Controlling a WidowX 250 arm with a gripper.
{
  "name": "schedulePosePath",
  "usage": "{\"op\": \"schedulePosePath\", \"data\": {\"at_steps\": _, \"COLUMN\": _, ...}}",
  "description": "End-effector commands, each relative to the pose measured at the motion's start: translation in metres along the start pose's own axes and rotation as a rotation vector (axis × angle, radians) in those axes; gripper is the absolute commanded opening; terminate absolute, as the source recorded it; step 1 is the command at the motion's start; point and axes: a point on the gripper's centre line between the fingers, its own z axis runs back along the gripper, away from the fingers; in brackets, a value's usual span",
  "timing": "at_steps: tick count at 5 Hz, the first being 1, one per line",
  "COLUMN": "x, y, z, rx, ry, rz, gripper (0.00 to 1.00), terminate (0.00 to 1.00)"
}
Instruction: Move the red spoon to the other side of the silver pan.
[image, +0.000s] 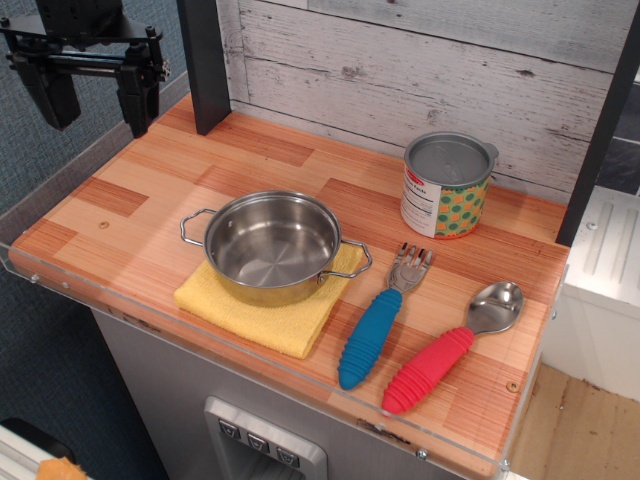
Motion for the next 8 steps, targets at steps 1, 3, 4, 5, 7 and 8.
{"op": "schedulePosePath", "data": {"at_steps": 1, "x": 0.0, "y": 0.0, "z": 0.0, "rx": 0.0, "ry": 0.0, "rz": 0.0, "gripper": 1.0, "terminate": 0.0}}
{"op": "schedulePosePath", "data": {"at_steps": 3, "x": -0.009, "y": -0.028, "z": 0.004, "rx": -0.024, "ry": -0.038, "rz": 0.018, "gripper": 1.0, "terminate": 0.0}}
{"op": "schedulePosePath", "data": {"at_steps": 4, "x": -0.016, "y": -0.058, "z": 0.008, "rx": -0.025, "ry": -0.066, "rz": -0.064, "gripper": 1.0, "terminate": 0.0}}
{"op": "schedulePosePath", "data": {"at_steps": 5, "x": -0.028, "y": -0.096, "z": 0.015, "rx": -0.059, "ry": -0.082, "rz": -0.204, "gripper": 1.0, "terminate": 0.0}}
{"op": "schedulePosePath", "data": {"at_steps": 7, "x": -0.046, "y": -0.166, "z": 0.008, "rx": -0.061, "ry": -0.106, "rz": -0.351, "gripper": 1.0, "terminate": 0.0}}
{"op": "schedulePosePath", "data": {"at_steps": 8, "x": -0.054, "y": -0.189, "z": -0.006, "rx": -0.063, "ry": -0.084, "rz": -0.435, "gripper": 1.0, "terminate": 0.0}}
